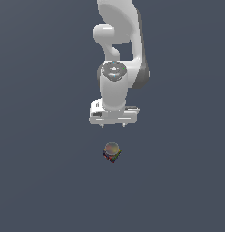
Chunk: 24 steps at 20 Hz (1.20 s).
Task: Pick up the object and move it to a goal position.
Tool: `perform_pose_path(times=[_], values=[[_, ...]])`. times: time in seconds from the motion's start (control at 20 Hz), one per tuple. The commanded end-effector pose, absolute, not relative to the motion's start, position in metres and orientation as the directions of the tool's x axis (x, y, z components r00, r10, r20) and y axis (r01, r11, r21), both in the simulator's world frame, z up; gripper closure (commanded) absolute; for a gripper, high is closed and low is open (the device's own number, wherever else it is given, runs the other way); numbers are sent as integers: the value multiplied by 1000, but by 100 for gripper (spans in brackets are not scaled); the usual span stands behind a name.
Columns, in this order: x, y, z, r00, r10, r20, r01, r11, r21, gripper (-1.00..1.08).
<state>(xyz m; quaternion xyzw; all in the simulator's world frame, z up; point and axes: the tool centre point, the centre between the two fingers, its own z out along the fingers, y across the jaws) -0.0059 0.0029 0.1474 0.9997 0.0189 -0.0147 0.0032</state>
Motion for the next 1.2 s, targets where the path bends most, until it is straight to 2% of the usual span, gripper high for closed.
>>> perform_pose_path(times=[0.0, 0.45, 1.15], values=[[-6, 3, 147, 999, 38, -29, 38, -999, 6, -92], [-7, 38, 154, 997, 72, -38, 72, -997, -8, -92], [9, 30, 147, 998, -53, -33, -54, -999, -7, -92]])
